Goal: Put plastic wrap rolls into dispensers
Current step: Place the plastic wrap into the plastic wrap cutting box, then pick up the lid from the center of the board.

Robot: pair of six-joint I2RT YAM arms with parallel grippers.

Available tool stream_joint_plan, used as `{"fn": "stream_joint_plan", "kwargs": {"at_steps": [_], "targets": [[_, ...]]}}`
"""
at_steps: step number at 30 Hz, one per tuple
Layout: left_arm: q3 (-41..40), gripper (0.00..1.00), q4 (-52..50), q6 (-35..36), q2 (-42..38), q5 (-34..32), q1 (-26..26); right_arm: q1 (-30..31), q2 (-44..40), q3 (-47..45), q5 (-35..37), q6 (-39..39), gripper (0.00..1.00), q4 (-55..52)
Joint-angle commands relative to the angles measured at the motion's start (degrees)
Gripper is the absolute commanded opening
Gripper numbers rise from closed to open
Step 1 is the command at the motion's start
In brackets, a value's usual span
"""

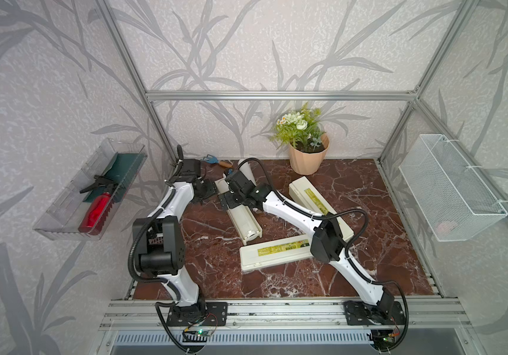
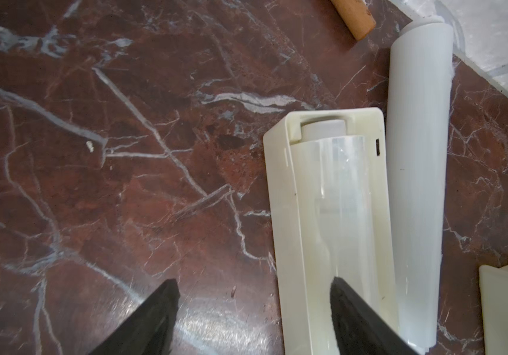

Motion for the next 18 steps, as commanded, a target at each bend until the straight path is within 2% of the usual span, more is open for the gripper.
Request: {"fn": "stream_joint_plan", "kwargs": {"at_steps": [1, 4, 6, 8, 10, 14, 18], "targets": [[5.2, 0.77, -4.2, 0.9, 2.3, 1.9, -0.5, 0.0, -7.0, -4.2, 0.6, -9.7, 0.99, 2.3], [5.3, 0.76, -3.2, 1.1, 3.1, 3.0, -1.6, -2.3, -14.6, -14.8, -3.9, -24.9, 0.99, 2.0], [5.5, 0.75, -3.2, 1.2, 4.1, 3.9, -2.3, -5.8, -21.9, -27.1, -12.7, -33.2, 0.99, 4.5], [5.4, 0.74, -3.2, 1.1, 5.0, 4.6, -2.7, -10.2, -30.7, -42.2, -26.6, -42.2, 0.99, 7.8], [5.4, 0.73, -3.1, 1.1, 5.4, 4.8, -3.1, -13.2, -38.3, -53.5, -34.5, -50.8, 0.99, 9.0], [5.2, 0.69, -3.3, 1.2, 7.0, 6.1, -3.6, -16.4, -49.4, -71.5, -35.2, -61.2, 0.99, 12.0], [5.1, 0.61, -4.3, 1.1, 8.4, 6.7, -4.1, -16.6, -48.8, -75.8, -32.3, -67.9, 0.99, 5.0]]}}
